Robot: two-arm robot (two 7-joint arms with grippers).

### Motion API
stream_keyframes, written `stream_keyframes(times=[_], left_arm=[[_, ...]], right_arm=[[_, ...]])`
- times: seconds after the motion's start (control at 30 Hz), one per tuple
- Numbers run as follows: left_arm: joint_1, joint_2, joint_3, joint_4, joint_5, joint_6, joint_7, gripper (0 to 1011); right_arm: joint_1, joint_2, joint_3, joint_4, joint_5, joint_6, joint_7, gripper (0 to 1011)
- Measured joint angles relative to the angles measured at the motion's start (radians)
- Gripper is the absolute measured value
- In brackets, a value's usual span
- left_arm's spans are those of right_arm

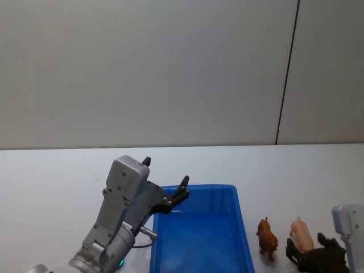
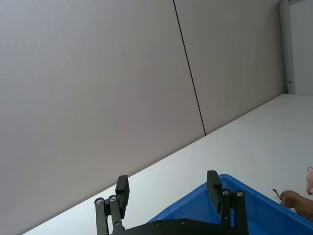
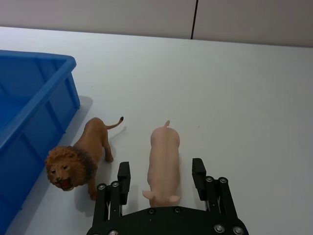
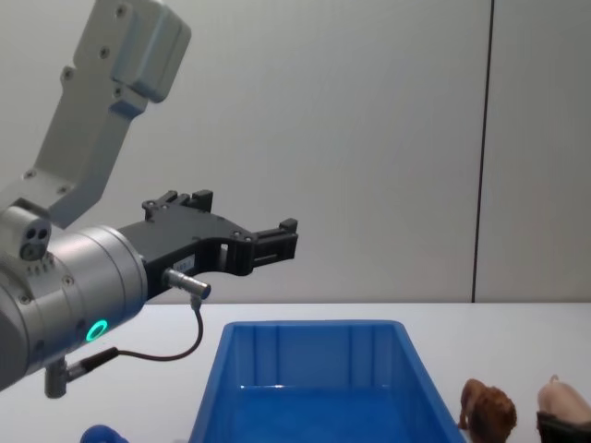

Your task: Pick up the two dolls from the table and place them into the box.

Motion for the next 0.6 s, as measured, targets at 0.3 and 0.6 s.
stream_keyframes(times=[0.3,0.6], left_arm=[[0.0,0.0,0.0,0.0,0.0,0.0,0.0,1001],[0.0,0.0,0.0,0.0,0.0,0.0,0.0,1001]], right_arm=[[-0.002,-0.011,0.0,0.01,0.008,0.019,-0.014,517],[-0.006,-0.015,0.001,-0.002,0.0,0.014,-0.019,359]])
